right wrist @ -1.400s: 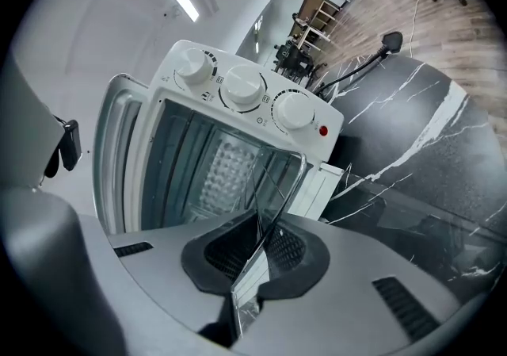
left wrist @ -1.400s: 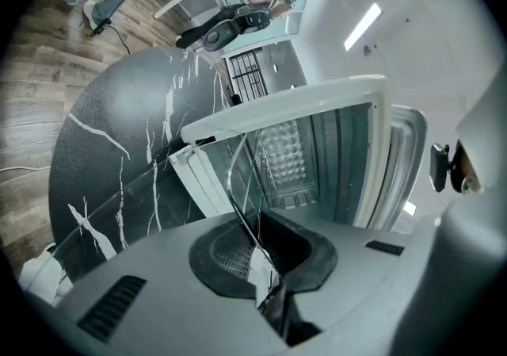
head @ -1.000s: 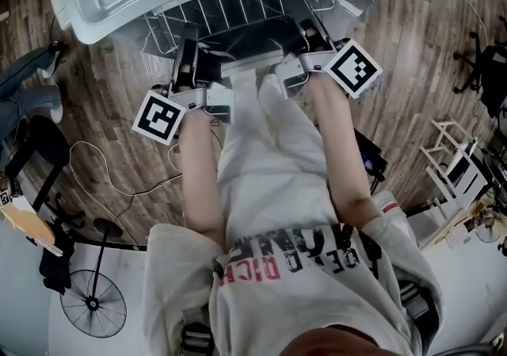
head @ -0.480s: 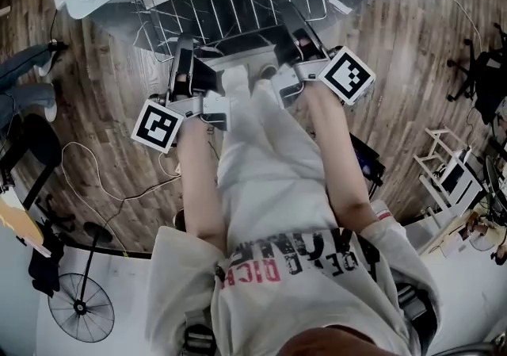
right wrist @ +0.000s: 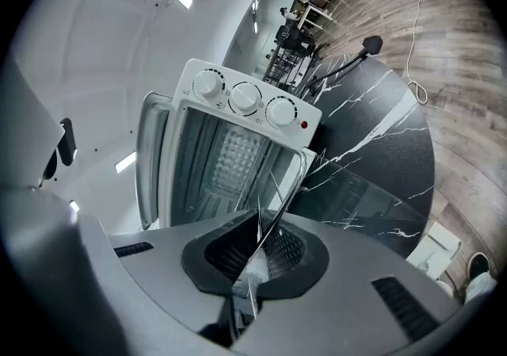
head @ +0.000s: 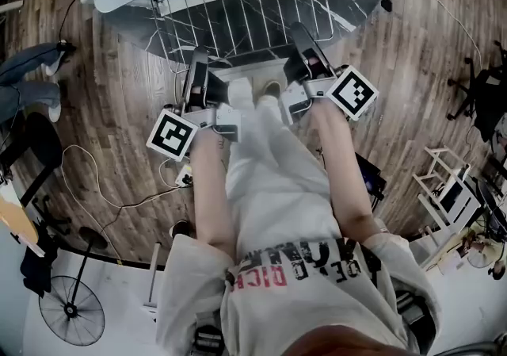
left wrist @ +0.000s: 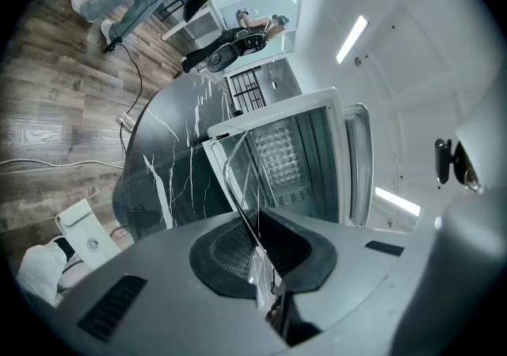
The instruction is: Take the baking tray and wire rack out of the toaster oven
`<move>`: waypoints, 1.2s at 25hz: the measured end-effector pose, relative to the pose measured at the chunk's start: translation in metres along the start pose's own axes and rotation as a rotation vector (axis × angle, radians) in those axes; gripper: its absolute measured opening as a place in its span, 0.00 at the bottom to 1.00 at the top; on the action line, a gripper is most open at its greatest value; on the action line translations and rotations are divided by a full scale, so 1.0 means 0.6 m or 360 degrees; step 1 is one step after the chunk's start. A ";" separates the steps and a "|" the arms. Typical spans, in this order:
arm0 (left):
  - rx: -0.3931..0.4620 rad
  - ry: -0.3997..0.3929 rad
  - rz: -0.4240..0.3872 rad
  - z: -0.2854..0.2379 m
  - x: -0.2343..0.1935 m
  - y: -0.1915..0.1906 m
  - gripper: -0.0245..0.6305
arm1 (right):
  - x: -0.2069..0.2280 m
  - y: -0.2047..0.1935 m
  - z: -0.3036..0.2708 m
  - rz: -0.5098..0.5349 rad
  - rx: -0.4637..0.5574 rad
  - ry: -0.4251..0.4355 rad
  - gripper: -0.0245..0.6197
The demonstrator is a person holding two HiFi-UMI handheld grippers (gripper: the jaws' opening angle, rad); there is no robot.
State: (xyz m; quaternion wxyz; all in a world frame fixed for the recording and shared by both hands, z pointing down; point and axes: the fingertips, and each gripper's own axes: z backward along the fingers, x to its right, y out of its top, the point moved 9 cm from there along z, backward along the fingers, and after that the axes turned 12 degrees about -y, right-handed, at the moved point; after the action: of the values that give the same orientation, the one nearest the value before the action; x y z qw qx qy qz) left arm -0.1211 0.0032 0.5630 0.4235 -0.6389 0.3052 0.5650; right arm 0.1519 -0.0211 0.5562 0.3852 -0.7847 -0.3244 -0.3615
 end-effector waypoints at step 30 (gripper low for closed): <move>-0.0119 -0.0037 -0.0067 0.104 0.077 -0.069 0.05 | 0.003 -0.015 0.152 -0.0015 -0.0088 0.0054 0.05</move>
State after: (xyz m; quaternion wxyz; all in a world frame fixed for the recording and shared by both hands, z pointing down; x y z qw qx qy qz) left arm -0.1056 0.0815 0.5255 0.4146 -0.6540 0.2653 0.5745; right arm 0.1743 0.0601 0.5207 0.3671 -0.7872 -0.3113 -0.3854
